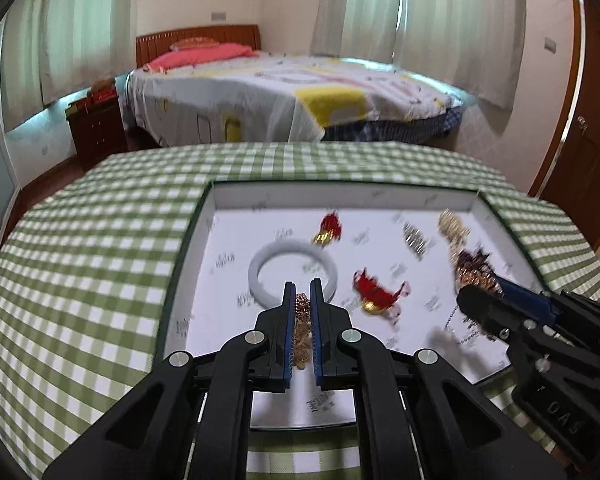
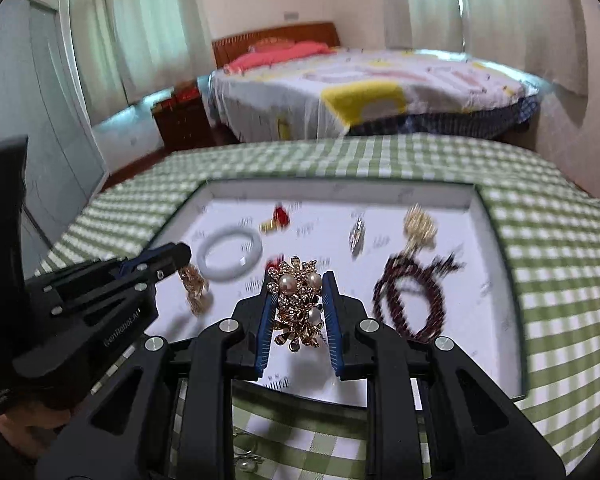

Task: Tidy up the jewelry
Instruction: 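Carry the chain and brooch over the tray with both tools, then open both tools to drop the chain and brooch in the tray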

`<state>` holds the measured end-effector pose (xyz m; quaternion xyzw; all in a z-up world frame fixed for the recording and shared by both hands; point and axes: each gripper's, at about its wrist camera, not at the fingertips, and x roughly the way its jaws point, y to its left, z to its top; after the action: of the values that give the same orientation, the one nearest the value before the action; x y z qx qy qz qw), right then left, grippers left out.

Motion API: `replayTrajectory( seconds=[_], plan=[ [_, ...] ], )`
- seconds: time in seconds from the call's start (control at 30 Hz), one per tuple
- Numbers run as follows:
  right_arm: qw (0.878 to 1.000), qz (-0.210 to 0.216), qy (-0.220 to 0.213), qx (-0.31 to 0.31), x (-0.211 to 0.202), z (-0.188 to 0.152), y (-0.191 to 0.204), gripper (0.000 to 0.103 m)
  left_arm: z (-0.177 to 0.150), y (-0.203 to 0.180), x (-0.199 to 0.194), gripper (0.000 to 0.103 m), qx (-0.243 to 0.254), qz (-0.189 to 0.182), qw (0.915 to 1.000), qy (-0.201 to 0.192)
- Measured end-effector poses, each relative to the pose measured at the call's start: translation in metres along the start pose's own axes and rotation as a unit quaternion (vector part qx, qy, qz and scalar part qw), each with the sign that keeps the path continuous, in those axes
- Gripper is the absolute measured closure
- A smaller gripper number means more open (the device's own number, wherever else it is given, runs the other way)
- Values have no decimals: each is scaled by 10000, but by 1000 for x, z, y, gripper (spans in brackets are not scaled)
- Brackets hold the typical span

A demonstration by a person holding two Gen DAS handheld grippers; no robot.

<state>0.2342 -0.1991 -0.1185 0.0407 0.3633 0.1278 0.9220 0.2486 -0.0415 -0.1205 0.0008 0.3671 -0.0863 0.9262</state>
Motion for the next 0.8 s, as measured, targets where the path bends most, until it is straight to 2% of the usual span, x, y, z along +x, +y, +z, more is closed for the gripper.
replayTrajectory(
  seconds=[0.3,0.5,0.57,0.63,0.8],
  plan=[
    [9992,-18,400,4,21,-10,-2,80,-8,-1,13,95,-18,-19,9996,265],
    [9991,-1,427,-16,21,-14,-2,78,-11,-2,18,92,-26,26,9994,355],
    [9992,-37,383,-74,19,-13,-1,70,-12,-2,17,85,-45,14,9993,376],
    [9993,-32,361,-106,16,-11,-1,68,-14,-1,14,69,-110,12,9993,368],
    [9994,-57,239,-251,2,-9,2,68,-19,0,-1,65,-200,19,9994,283]
  ],
)
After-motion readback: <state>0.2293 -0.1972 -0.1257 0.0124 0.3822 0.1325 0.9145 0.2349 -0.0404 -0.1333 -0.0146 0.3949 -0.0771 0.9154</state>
